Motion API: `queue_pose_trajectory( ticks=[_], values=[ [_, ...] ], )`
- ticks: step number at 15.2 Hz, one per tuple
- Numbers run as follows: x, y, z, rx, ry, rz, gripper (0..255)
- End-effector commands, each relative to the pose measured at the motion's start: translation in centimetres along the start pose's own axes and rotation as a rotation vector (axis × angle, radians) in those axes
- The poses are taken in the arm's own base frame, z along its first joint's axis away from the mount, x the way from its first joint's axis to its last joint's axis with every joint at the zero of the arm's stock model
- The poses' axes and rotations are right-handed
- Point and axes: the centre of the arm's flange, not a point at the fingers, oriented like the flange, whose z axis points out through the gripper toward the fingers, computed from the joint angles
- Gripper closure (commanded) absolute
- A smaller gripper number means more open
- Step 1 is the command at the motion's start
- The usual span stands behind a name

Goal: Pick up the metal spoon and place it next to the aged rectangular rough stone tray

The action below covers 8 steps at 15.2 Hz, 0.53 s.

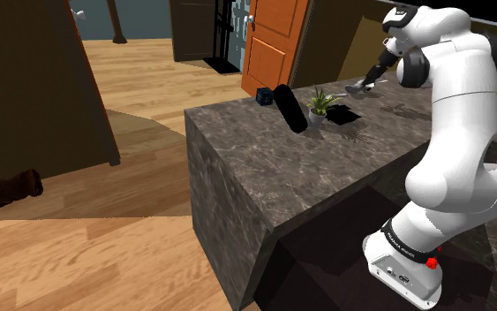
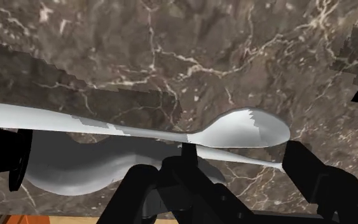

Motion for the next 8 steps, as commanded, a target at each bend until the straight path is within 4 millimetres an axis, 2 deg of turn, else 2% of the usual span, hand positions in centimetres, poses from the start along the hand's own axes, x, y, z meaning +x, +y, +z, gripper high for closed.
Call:
queue_pose_trajectory(
  ticks=[1,8],
  values=[
    [-0.2,0.1,1.1,0.0,0.0,0.0,255],
    [-1.1,0.6,4.6,0.0,0.0,0.0,255]
  ],
)
